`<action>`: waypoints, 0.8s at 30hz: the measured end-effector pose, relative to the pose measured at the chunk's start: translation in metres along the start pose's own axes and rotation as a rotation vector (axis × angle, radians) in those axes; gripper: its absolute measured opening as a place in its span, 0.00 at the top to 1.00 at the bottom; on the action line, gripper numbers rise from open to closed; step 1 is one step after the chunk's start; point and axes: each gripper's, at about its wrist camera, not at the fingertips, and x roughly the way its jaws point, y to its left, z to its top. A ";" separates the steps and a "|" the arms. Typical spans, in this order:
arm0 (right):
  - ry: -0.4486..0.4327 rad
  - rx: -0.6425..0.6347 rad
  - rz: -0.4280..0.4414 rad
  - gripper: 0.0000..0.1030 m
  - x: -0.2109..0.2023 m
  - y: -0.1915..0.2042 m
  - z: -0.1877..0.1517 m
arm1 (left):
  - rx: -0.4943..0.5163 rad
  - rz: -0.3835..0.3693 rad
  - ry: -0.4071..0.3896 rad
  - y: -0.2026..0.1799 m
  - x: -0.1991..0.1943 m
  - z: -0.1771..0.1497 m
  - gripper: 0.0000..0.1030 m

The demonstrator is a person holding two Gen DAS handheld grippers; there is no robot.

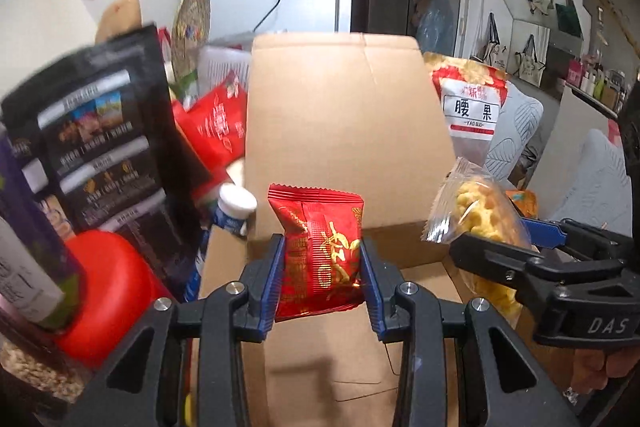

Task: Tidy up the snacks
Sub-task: 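Carry both snacks over the cardboard box and release them inside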

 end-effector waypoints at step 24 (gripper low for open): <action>0.015 0.014 -0.061 0.17 0.007 -0.005 -0.001 | 0.011 0.104 0.112 0.001 0.021 -0.004 0.62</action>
